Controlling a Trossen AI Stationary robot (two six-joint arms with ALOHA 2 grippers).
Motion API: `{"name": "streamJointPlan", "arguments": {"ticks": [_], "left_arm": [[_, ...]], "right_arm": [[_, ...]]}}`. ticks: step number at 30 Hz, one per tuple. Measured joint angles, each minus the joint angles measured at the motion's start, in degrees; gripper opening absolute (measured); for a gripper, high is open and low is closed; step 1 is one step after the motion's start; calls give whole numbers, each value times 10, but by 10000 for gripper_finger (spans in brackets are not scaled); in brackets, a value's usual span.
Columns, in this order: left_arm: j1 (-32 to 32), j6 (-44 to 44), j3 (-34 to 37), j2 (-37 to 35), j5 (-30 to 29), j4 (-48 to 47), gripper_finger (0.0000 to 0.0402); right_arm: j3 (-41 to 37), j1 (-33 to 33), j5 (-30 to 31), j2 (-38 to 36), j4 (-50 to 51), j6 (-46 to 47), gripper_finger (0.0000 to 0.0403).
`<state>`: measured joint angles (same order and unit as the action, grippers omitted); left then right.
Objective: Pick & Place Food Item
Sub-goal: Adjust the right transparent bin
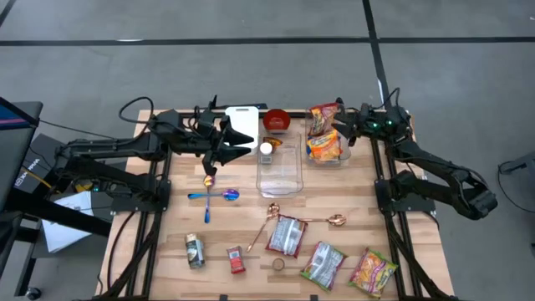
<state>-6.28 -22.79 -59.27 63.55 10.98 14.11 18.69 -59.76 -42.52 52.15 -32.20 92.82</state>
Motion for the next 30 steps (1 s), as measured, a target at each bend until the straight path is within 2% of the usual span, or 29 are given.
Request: {"name": "streamJointPlan", "arguments": {"ticks": [3,7,10,13,15,21,30], "left_arm": [[0,-1,0,-1,0,1,182],[0,-1,0,-2,0,1,182],[0,-4,0,-2,0,1,182],[0,-6,0,-2,0,1,182],[0,-6,0,-2,0,1,182],[0,-6,0,-2,0,1,182],[0,-9,0,-2,0,1,182]], "right_arm": [[9,-10,-9,-6,27,-27,177],[14,-39,-22,-22,134,-108,140],[20,-64,-8,-48,217,-175,95],[27,-91,13,-79,290,-233,32],[32,-112,29,-98,348,-271,9],[54,-170,83,-105,555,-425,2],[54,-193,200,-70,580,-504,1]]}}
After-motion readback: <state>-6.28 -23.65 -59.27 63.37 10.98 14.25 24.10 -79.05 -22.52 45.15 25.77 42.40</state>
